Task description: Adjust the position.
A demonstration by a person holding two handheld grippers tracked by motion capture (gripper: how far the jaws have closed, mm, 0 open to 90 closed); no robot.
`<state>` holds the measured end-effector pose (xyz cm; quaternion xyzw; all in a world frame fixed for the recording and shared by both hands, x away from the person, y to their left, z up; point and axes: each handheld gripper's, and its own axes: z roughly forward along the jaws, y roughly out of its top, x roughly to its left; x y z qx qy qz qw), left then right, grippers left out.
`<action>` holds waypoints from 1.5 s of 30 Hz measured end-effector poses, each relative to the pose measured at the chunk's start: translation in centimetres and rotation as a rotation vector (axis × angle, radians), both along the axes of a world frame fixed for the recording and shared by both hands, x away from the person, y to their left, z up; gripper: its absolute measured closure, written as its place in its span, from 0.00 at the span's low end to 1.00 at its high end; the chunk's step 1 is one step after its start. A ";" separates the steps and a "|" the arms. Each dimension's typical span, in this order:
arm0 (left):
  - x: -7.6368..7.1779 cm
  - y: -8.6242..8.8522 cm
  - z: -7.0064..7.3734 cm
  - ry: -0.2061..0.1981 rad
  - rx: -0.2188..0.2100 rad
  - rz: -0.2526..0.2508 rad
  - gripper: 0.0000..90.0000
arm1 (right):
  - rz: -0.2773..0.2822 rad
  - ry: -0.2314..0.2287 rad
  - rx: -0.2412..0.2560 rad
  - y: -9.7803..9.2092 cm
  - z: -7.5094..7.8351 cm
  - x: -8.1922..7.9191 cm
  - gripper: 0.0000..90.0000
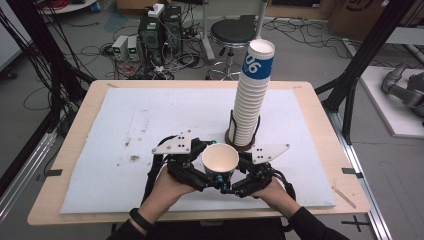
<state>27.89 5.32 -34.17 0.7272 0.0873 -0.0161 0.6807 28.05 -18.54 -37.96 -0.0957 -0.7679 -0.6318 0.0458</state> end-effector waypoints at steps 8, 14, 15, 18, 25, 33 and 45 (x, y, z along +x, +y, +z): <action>0.0 0.2 0.0 -0.016 0.007 -0.002 0.23 | -0.014 -0.007 -0.013 0.0 0.1 0.0 0.24; 0.1 0.6 0.1 -0.023 0.013 0.006 0.23 | -0.017 -0.026 -0.025 -0.5 0.3 0.1 0.22; 0.2 0.7 0.1 -0.023 0.011 0.012 0.23 | -0.022 -0.031 -0.029 -0.7 0.4 0.1 0.22; 0.4 1.1 0.2 -0.031 0.012 0.026 0.23 | -0.042 -0.040 -0.031 -1.4 0.6 0.3 0.22; 0.7 2.0 0.3 -0.050 0.026 0.056 0.23 | -0.121 -0.055 -0.011 -4.1 1.1 1.0 0.22; 0.9 3.1 0.4 -0.065 0.035 0.093 0.23 | -0.235 -0.073 0.012 -7.5 1.6 1.7 0.22; 1.2 4.1 0.7 -0.079 0.029 0.123 0.23 | -0.347 -0.088 0.036 -10.8 1.8 2.3 0.22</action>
